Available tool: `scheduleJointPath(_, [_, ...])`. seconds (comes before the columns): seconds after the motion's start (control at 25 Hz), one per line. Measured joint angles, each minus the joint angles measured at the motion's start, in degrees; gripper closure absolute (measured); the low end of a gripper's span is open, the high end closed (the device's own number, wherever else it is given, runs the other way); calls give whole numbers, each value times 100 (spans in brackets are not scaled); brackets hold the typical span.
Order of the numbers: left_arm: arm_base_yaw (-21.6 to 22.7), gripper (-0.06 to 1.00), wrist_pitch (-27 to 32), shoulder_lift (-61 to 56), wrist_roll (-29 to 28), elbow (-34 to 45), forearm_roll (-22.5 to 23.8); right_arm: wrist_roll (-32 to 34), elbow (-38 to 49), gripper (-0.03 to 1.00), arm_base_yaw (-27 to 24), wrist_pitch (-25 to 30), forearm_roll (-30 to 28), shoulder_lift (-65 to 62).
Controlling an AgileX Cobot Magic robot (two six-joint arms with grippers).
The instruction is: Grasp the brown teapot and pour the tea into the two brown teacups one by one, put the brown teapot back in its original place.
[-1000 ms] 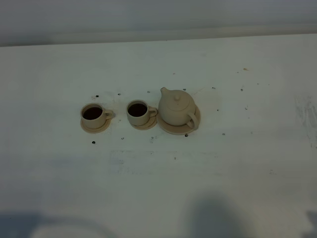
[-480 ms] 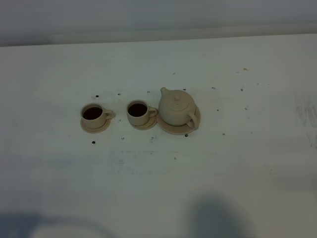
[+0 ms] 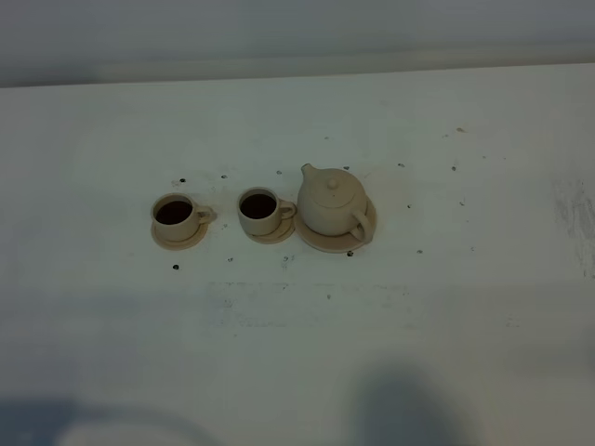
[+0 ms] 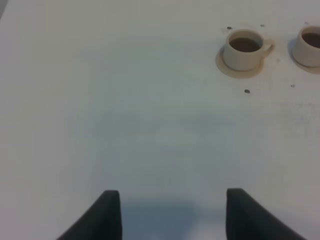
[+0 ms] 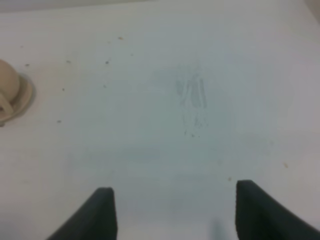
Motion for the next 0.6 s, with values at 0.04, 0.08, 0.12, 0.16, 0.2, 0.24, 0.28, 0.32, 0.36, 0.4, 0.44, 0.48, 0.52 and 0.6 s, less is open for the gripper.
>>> scheduleJointPath(0.04, [0, 48, 0, 0, 0, 0, 0, 0, 0, 43, 0, 0, 0, 0])
scheduleJointPath(0.08, [0, 48, 0, 0, 0, 0, 0, 0, 0, 43, 0, 0, 0, 0])
scheduleJointPath(0.12, [0, 48, 0, 0, 0, 0, 0, 0, 0, 43, 0, 0, 0, 0])
scheduleJointPath(0.16, [0, 48, 0, 0, 0, 0, 0, 0, 0, 43, 0, 0, 0, 0])
scheduleJointPath(0.2, [0, 48, 0, 0, 0, 0, 0, 0, 0, 43, 0, 0, 6, 0])
scheduleJointPath(0.24, [0, 48, 0, 0, 0, 0, 0, 0, 0, 43, 0, 0, 11, 0])
scheduleJointPath(0.28, [0, 48, 0, 0, 0, 0, 0, 0, 0, 43, 0, 0, 15, 0])
scheduleJointPath(0.32, [0, 48, 0, 0, 0, 0, 0, 0, 0, 43, 0, 0, 15, 0])
scheduleJointPath(0.36, [0, 48, 0, 0, 0, 0, 0, 0, 0, 43, 0, 0, 15, 0])
scheduleJointPath(0.4, [0, 48, 0, 0, 0, 0, 0, 0, 0, 43, 0, 0, 15, 0])
scheduleJointPath(0.44, [0, 48, 0, 0, 0, 0, 0, 0, 0, 43, 0, 0, 15, 0])
scheduleJointPath(0.48, [0, 48, 0, 0, 0, 0, 0, 0, 0, 43, 0, 0, 17, 0])
scheduleJointPath(0.52, [0, 48, 0, 0, 0, 0, 0, 0, 0, 43, 0, 0, 17, 0])
scheduleJointPath(0.6, [0, 48, 0, 0, 0, 0, 0, 0, 0, 43, 0, 0, 17, 0])
